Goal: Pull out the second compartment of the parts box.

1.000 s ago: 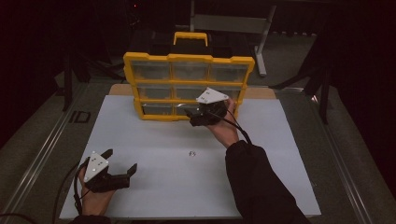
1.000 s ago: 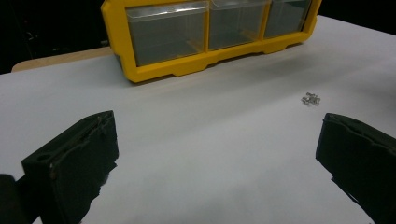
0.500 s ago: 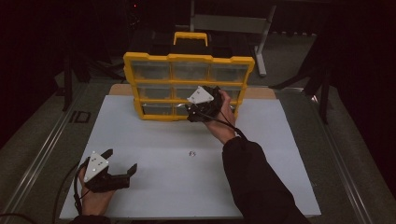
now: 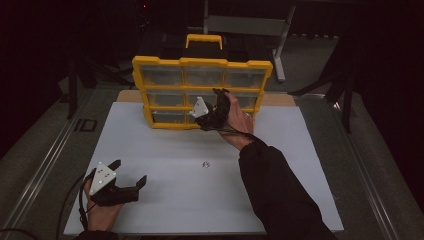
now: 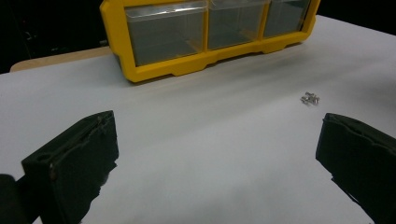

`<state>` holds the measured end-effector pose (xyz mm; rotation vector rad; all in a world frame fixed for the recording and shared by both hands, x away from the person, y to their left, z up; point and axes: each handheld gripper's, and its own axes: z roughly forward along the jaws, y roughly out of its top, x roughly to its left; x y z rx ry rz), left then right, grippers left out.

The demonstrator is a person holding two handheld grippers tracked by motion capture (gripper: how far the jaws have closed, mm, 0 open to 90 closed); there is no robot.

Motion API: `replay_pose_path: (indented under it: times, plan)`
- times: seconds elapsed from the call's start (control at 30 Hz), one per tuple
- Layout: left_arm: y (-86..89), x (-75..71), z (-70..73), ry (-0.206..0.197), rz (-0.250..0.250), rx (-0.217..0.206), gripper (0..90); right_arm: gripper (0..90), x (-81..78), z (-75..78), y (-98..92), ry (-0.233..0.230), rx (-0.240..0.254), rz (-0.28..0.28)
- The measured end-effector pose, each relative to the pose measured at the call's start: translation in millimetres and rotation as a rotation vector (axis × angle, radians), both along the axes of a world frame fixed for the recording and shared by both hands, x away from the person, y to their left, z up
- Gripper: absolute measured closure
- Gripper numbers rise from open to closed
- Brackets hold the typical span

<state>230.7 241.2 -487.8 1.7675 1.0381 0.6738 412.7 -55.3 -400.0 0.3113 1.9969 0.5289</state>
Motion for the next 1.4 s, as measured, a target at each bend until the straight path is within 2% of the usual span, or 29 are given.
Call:
replay_pose_path:
  times: [0.27,0.37,0.6,0.83,1.0,1.4]
  plan:
    - [-0.2,0.3,-0.5,0.003,-0.003,-0.003,0.0,11.2,0.9,5.1,2.9,-0.053,-0.124,-0.020]
    - [-0.3,0.2,-0.5,0.002,-0.005,-0.003,0.0,12.8,0.6,8.0,4.3,-0.066,-0.153,-0.010]
    - [0.0,0.1,-0.5,0.004,-0.006,-0.005,0.0,14.4,-2.1,13.6,10.5,-0.139,-0.241,0.000]
    - [0.1,-0.1,-0.4,0.004,-0.010,-0.006,0.0,16.7,-5.6,25.2,15.3,-0.197,-0.282,0.010]
    - [-0.2,-0.2,-0.3,0.003,-0.011,-0.007,0.0,16.8,-6.6,36.0,16.7,-0.240,-0.290,0.007]
    - [0.3,-0.4,-0.3,0.003,-0.011,-0.007,0.0,21.6,0.5,55.4,21.1,-0.332,-0.339,-0.012]
